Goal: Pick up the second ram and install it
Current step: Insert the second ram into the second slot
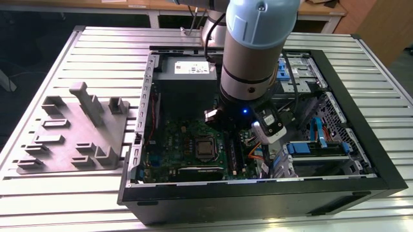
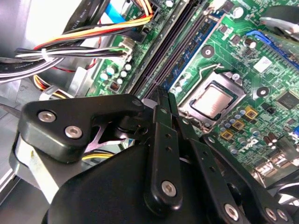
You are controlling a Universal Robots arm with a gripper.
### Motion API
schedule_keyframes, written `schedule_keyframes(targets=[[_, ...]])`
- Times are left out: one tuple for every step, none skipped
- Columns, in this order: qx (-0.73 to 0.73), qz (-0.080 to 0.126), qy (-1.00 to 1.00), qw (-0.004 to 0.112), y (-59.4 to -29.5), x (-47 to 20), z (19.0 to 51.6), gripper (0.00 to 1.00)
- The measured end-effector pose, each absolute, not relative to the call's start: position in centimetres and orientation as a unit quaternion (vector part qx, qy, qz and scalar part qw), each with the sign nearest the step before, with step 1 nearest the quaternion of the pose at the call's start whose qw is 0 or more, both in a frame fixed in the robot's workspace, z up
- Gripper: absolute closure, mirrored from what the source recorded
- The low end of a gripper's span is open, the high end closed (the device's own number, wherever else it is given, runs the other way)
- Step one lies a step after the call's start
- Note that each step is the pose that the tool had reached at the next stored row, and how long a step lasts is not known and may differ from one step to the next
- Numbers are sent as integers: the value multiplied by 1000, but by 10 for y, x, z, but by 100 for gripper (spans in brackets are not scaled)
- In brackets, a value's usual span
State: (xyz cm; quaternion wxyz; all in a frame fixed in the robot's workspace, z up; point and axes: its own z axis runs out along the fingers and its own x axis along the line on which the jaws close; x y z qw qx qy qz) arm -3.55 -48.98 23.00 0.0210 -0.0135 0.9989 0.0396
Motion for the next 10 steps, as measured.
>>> schedule_keyframes(targets=[[-13, 40, 999, 21, -490, -35, 229, 88], [-14, 40, 999, 21, -490, -35, 229, 88], [-14, 40, 999, 21, -490, -35, 228, 88], [-14, 39, 999, 21, -490, -35, 228, 88], [-14, 39, 999, 21, -490, -35, 228, 88], [-14, 40, 999, 21, -490, -35, 228, 88], [-14, 40, 999, 21, -490, -35, 228, 88], [-13, 40, 999, 21, -490, -35, 228, 88], [-14, 40, 999, 21, -490, -35, 228, 88], [-13, 40, 999, 21, -490, -35, 228, 88]])
